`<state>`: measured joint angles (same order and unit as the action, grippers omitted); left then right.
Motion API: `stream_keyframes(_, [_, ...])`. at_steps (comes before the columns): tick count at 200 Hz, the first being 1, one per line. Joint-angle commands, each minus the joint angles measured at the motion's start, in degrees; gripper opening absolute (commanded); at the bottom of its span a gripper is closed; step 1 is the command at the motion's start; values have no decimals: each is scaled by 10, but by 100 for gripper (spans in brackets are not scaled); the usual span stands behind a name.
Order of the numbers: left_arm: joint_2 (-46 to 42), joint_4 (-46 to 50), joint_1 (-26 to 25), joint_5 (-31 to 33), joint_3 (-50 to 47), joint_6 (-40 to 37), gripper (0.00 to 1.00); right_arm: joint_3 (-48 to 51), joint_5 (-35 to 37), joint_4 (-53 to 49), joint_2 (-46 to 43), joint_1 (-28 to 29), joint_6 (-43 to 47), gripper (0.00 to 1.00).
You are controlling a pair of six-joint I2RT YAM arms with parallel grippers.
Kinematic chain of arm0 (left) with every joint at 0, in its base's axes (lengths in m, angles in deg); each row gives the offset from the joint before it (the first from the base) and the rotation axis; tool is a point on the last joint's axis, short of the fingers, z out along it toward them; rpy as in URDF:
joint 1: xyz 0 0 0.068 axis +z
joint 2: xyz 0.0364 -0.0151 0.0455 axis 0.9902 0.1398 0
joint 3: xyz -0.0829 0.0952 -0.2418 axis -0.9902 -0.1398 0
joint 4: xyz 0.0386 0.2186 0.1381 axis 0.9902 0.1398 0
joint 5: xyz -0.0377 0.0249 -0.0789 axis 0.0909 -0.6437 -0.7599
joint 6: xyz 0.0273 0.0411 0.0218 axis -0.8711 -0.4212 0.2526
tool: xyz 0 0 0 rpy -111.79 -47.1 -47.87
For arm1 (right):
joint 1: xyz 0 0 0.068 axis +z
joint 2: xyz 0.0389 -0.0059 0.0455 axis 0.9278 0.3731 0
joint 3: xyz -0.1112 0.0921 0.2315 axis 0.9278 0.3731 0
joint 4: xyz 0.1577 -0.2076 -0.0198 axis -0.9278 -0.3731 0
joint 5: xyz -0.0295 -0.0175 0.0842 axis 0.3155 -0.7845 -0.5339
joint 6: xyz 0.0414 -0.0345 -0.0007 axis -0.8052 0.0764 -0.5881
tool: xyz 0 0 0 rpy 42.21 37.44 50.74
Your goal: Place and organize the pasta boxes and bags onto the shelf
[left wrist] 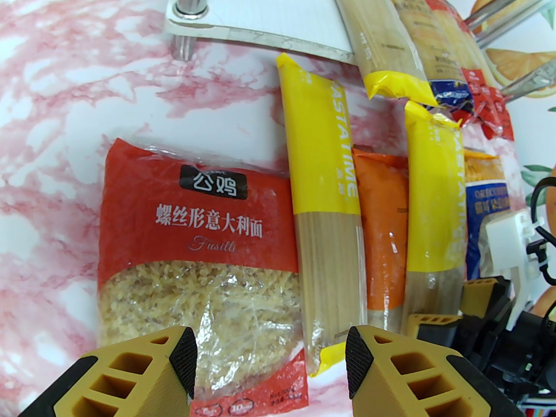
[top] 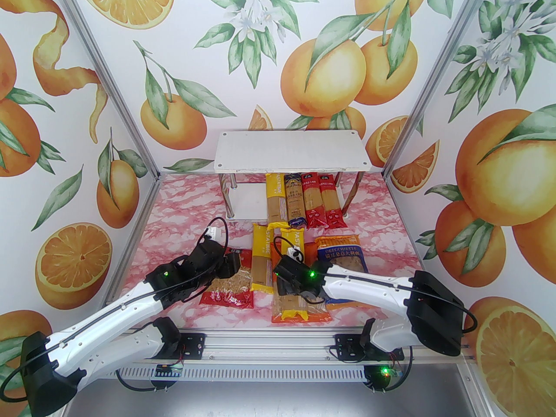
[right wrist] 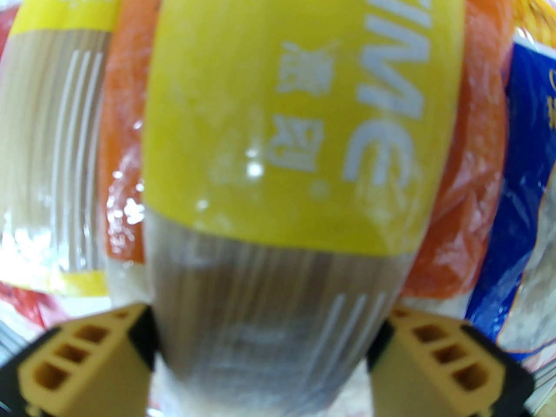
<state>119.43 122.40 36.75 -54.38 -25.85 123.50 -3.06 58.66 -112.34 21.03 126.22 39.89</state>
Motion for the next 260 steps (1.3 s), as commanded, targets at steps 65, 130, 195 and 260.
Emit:
stream_keyframes(65, [-6,-23,16,-18,-11,-26,61,-19,10,-25,-38,21,-13,0])
stream_keyframes(130, [-9,-13,26,-9,2,-43,61,-105,4,-48,-95,57,-8,0])
stream_keyframes(195, [-8,-11,35,-5,17,-57,62,-196,-1,-44,-84,63,33,0])
stream_keyframes(260, [10,-2,39,-2,46,-81,62,-323,-17,-12,58,-43,132,0])
